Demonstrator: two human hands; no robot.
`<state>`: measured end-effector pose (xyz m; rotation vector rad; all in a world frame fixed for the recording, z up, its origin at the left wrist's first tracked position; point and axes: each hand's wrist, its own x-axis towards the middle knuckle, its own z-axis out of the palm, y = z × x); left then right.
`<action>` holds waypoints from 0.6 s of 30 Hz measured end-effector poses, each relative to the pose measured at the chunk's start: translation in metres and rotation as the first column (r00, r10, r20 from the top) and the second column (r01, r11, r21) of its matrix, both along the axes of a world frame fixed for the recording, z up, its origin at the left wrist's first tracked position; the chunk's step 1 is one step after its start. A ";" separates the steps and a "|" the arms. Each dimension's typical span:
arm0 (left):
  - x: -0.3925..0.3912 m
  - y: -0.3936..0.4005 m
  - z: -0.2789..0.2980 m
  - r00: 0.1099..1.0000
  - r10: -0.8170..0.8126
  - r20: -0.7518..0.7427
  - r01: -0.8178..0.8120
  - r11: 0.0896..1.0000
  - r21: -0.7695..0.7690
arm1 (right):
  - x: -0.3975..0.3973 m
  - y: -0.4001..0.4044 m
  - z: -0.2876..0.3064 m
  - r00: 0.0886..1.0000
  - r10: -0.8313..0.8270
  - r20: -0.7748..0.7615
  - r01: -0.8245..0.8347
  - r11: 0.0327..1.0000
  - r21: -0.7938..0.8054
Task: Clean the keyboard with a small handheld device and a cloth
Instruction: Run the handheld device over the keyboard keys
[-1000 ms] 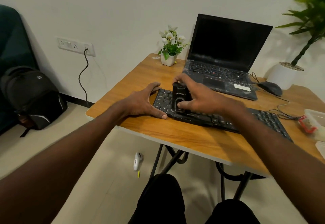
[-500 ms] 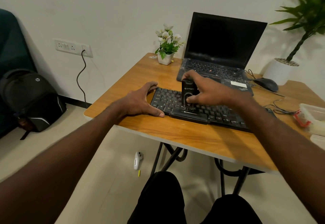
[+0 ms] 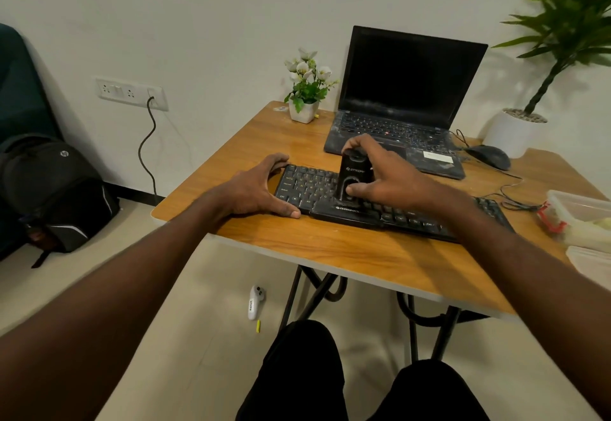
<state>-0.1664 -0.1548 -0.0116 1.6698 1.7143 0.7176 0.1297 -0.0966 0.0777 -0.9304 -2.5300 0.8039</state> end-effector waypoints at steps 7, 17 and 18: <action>0.001 0.001 -0.001 1.000 0.011 -0.001 -0.011 1.000 0.004 | 0.010 0.003 0.003 0.991 -0.002 0.131 0.001 1.000 0.012; 0.002 0.000 0.001 0.999 -0.014 0.031 0.014 1.000 0.007 | 0.005 0.011 0.006 0.988 0.006 0.156 0.002 0.999 -0.051; 0.002 -0.001 0.001 0.999 -0.017 0.033 0.016 1.000 0.009 | 0.006 0.013 0.012 0.981 -0.002 0.195 0.006 1.000 -0.018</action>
